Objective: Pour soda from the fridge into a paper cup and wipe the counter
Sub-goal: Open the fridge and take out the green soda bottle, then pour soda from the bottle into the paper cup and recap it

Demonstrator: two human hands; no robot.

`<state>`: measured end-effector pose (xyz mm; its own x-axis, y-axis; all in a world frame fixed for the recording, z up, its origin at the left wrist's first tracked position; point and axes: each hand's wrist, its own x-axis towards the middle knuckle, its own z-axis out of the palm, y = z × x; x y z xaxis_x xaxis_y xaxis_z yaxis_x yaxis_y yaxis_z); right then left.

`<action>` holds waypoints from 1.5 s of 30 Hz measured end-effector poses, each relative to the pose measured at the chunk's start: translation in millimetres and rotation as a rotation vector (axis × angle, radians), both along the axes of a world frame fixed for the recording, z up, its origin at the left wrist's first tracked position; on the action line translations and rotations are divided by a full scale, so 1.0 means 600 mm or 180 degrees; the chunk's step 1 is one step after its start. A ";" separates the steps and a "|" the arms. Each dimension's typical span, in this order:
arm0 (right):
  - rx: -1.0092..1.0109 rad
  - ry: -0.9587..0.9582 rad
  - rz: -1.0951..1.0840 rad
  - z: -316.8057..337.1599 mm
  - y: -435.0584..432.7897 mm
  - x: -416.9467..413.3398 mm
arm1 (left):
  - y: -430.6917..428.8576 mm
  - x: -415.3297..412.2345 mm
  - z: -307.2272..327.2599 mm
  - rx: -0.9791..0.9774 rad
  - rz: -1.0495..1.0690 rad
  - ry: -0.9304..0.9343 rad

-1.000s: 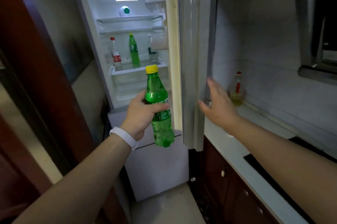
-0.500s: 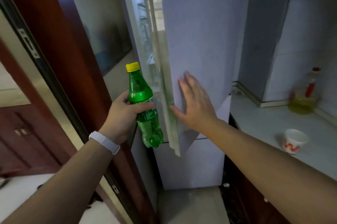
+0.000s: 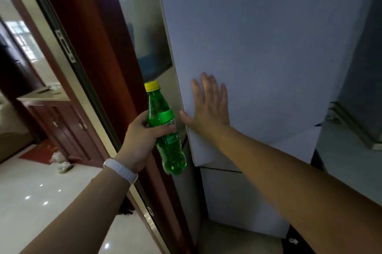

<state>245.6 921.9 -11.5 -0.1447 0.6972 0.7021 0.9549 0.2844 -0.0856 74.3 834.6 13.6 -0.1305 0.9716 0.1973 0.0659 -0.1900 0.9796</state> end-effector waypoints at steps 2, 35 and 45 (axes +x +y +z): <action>-0.0002 -0.0040 0.0060 -0.002 0.020 -0.008 | 0.010 -0.005 -0.005 -0.0009 0.0060 -0.0025; 0.0512 -0.1353 -0.0146 -0.059 0.397 0.094 | 0.383 0.074 -0.059 -0.0313 -0.0550 -0.0037; 0.0449 -0.1258 0.0192 -0.050 0.391 0.118 | 0.411 0.104 -0.053 -0.0266 -0.0804 -0.0177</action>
<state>316.2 1156.8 -41.8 -0.4595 0.5805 0.6722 0.8878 0.3234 0.3276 136.9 1081.3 -18.0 0.1097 0.9874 0.1144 -0.0275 -0.1120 0.9933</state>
